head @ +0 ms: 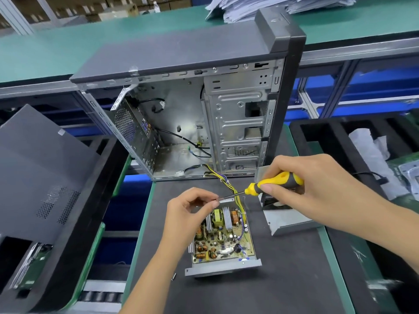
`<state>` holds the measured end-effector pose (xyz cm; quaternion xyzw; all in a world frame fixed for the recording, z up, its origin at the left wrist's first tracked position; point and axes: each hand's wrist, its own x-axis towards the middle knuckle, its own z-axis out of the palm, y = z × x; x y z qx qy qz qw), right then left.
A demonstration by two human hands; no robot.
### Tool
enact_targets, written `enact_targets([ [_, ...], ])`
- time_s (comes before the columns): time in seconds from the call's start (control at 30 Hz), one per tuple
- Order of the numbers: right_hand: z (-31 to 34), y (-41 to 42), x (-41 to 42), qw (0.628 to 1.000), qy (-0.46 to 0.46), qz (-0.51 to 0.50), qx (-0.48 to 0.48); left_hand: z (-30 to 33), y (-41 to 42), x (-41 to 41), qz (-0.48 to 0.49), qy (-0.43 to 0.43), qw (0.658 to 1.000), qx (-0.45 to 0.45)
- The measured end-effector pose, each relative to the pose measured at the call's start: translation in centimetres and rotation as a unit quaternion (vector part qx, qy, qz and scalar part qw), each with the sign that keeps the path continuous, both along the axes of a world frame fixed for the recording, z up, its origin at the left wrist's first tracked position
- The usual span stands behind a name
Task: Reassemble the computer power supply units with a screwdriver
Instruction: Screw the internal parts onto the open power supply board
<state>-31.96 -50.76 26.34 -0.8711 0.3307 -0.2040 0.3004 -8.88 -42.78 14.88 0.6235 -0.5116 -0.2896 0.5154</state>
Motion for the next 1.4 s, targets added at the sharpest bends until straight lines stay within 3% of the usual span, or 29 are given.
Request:
enact_targets([
  [0.33,0.4,0.6,-2.5,1.000,0.024,-0.010,-0.007,0.2,-0.1,-2.5,-0.039,-0.006,0.999,-0.029],
  [0.47,0.6,0.8,-3.1,0.999,0.024,-0.019,-0.010,0.6,0.1,-3.3,-0.041,-0.097,0.991,-0.079],
  [0.63,1.3,0.8,-3.0,0.997,0.064,-0.014,-0.041,0.7,0.4,-4.1,-0.044,-0.260,0.952,-0.155],
  [0.77,1.6,0.7,-2.7,0.997,0.050,-0.020,-0.052,0.4,0.8,-4.4,-0.001,-0.242,0.955,-0.174],
  [1.03,1.0,0.7,-2.6,0.999,0.033,-0.015,-0.017,-0.7,1.0,-4.1,-0.007,-0.234,0.960,-0.151],
  [1.4,-0.4,-0.8,-3.5,0.995,0.083,-0.045,-0.018,-1.9,0.3,-3.1,-0.048,-0.259,0.964,-0.031],
])
